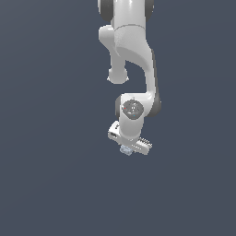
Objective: Pick up the object and move it to a goal position.
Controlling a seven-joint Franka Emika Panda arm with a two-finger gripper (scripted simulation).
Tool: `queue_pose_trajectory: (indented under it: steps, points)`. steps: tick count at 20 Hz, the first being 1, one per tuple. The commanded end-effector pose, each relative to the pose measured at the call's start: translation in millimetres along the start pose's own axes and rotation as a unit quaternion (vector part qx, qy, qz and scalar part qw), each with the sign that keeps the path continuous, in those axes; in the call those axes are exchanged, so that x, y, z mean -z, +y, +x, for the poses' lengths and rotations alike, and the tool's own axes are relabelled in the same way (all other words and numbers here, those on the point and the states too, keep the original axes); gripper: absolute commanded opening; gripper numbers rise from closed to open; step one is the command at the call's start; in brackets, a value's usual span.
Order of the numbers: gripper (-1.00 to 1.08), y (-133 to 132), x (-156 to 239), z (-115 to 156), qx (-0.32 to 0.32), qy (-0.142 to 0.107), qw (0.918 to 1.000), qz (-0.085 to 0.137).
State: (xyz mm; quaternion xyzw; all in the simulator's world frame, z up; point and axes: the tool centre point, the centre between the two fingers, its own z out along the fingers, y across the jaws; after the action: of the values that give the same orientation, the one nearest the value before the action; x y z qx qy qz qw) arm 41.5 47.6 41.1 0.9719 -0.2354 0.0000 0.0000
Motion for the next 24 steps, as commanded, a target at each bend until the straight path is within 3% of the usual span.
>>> queue_pose_trajectory:
  steps: [1, 13, 24]
  points:
    - [-1.00, -0.1, -0.1, 0.0, 0.000, 0.000, 1.0000, 0.000]
    - [-1.00, 8.0, 28.0, 0.7, 0.000, 0.000, 1.0000, 0.000]
    - [-1.00, 35.6, 128.7, 3.0, 0.000, 0.000, 1.0000, 0.000]
